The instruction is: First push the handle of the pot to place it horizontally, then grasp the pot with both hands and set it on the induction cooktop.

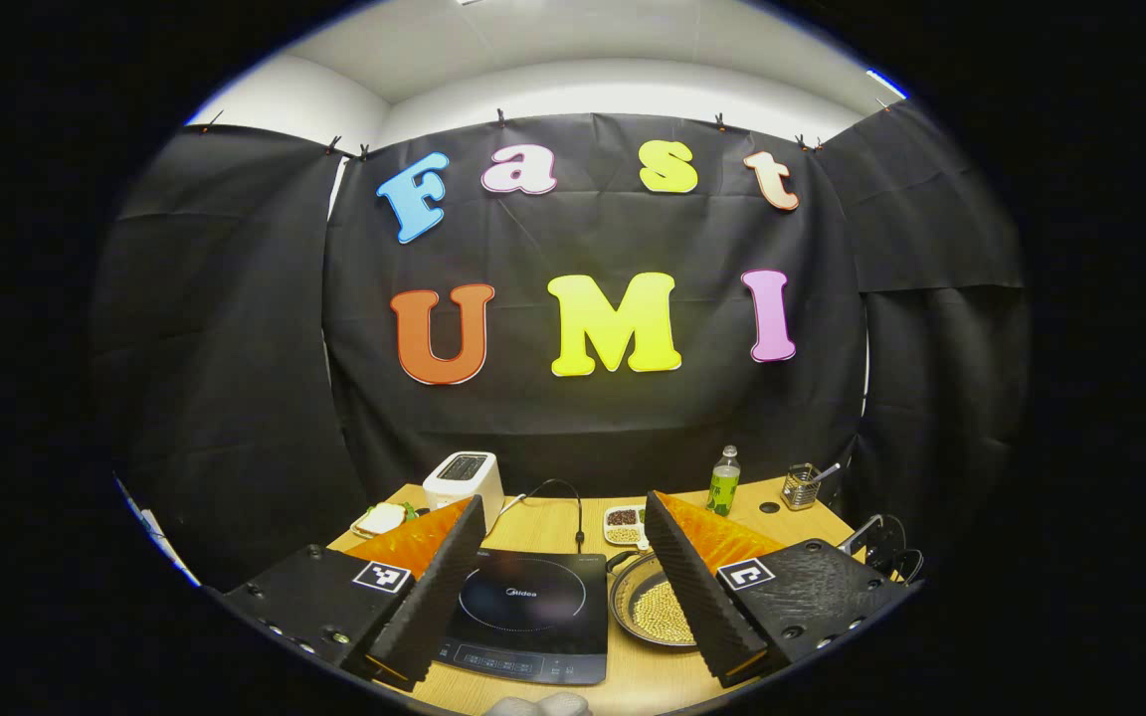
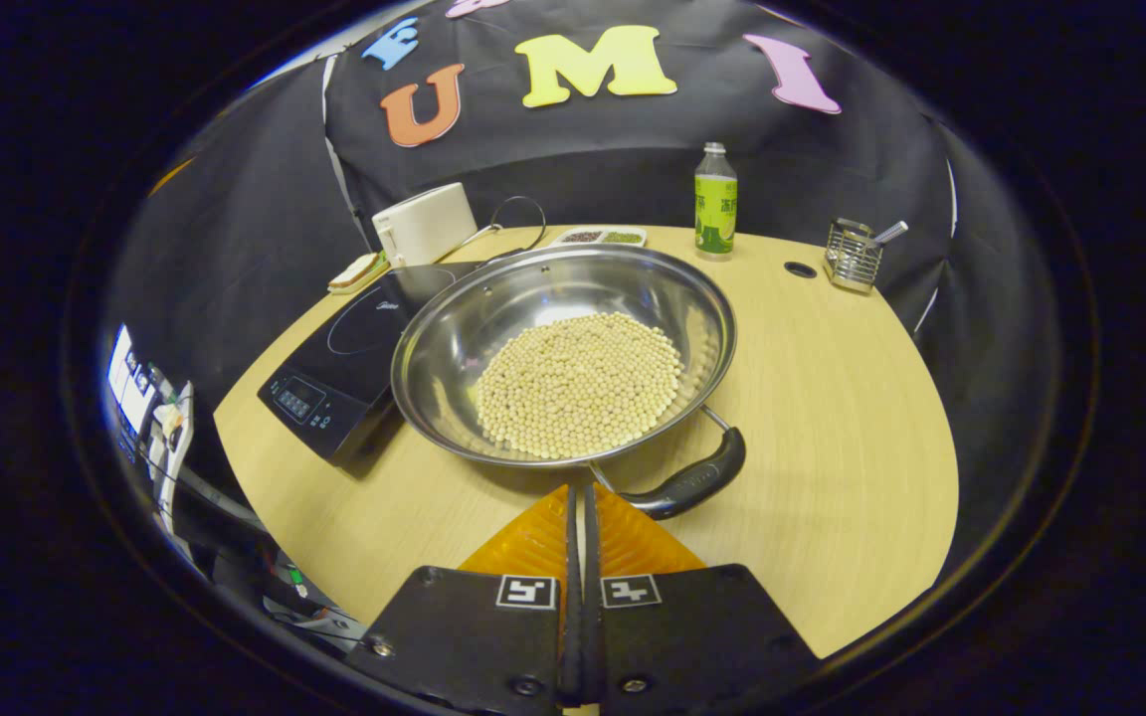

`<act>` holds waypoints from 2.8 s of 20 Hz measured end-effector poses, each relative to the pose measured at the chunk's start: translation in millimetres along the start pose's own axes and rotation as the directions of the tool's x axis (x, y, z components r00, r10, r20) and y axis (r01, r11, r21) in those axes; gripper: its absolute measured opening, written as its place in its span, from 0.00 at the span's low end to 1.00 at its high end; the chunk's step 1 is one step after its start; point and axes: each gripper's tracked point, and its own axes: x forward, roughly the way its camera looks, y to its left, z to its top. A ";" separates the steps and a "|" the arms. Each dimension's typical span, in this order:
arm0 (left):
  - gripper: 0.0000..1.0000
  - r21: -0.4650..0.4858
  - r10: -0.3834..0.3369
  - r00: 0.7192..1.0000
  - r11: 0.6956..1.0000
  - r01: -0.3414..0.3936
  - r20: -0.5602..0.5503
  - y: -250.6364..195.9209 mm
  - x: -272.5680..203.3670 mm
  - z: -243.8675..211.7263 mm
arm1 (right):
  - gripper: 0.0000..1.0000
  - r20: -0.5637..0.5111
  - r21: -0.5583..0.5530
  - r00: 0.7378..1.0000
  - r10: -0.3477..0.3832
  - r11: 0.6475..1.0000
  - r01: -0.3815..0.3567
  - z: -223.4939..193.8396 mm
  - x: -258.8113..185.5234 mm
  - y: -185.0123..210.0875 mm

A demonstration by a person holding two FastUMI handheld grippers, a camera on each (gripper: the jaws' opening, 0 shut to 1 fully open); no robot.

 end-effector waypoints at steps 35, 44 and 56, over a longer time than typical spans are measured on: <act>0.96 -0.020 0.260 0.962 0.965 -0.263 -0.085 -33.2 7.2 -22.4 | 0.04 -0.057 -0.144 0.997 0.045 0.988 -0.052 48.0 34.2 -119.5; 0.96 -0.078 0.087 0.987 0.992 -0.097 -0.133 -23.5 28.0 -67.4 | 0.02 0.054 -0.095 0.984 -0.170 0.980 0.175 57.8 -21.8 -128.9; 0.96 -0.071 -0.165 0.949 0.986 0.151 -0.271 -45.5 80.1 -177.4 | 0.92 0.119 0.151 0.941 -0.318 0.942 0.299 56.9 -61.9 -99.9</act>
